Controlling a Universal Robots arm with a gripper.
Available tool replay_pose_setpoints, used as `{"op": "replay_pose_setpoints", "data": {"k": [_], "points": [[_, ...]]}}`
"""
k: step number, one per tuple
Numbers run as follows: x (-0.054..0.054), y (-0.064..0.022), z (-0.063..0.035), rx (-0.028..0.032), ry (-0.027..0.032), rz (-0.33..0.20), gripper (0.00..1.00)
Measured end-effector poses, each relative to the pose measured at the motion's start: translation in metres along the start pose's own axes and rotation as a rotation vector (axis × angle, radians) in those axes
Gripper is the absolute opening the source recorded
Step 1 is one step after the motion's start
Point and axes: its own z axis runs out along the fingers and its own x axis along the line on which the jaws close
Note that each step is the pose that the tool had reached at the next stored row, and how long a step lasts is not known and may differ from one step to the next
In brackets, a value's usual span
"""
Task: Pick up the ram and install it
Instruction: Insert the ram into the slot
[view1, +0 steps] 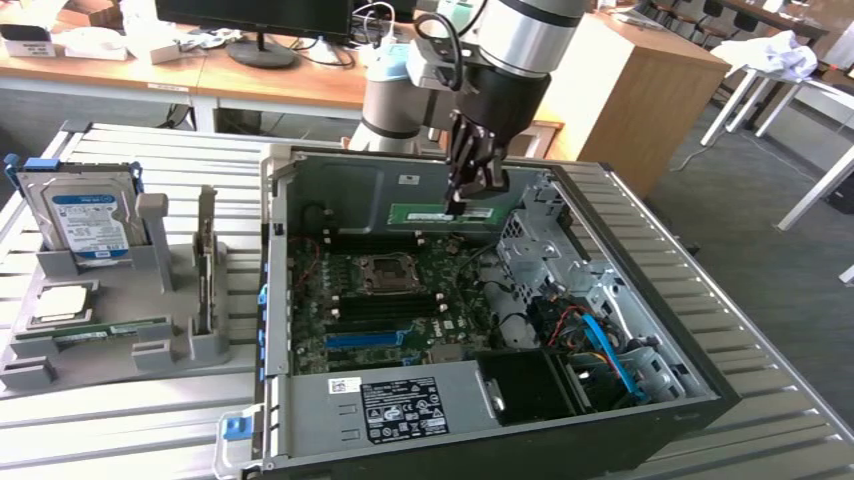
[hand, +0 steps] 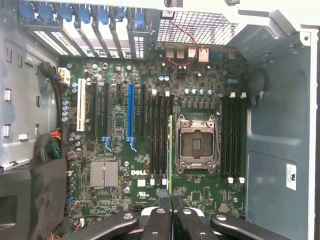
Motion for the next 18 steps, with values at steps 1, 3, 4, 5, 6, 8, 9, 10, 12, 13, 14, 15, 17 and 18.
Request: {"op": "replay_pose_setpoints", "data": {"k": [1, 3, 4, 5, 6, 8, 9, 10, 12, 13, 14, 15, 17, 18], "points": [[0.0, 0.001, 0.0002, 0.0, 0.0, 0.0, 0.12], [0.0, 0.0035, 0.0006, -0.0001, 0.0, 0.0, 0.12], [0.0, 0.005, 0.0009, 0.0, 0.0, 0.0, 0.12], [0.0, 0.0064, 0.0011, 0.0, 0.0, 0.0, 0.12], [0.0, 0.0078, 0.0013, -0.0001, 0.0, 0.0, 0.12], [0.0, 0.0099, 0.0016, 0.0, 0.0, 0.0, 0.12], [0.0, 0.0108, 0.0017, -0.0001, 0.0, 0.0, 0.12], [0.0, 0.0117, 0.0018, 0.0, 0.0, 0.0, 0.12], [0.0, 0.0138, 0.002, 0.0, 0.0, 0.0, 0.12], [0.0, 0.0144, 0.002, 0.0, 0.0001, 0.0, 0.12], [0.0, 0.0144, 0.0021, 0.0, 0.0, 0.0, 0.12], [0.0, 0.0144, 0.0021, 0.0, 0.0, 0.0, 0.12], [0.001, 0.014, 0.0154, -0.0001, 0.0, 0.0, 0.12], [0.001, 0.014, 0.0156, -0.0001, 0.0, 0.0, 0.12]]}}
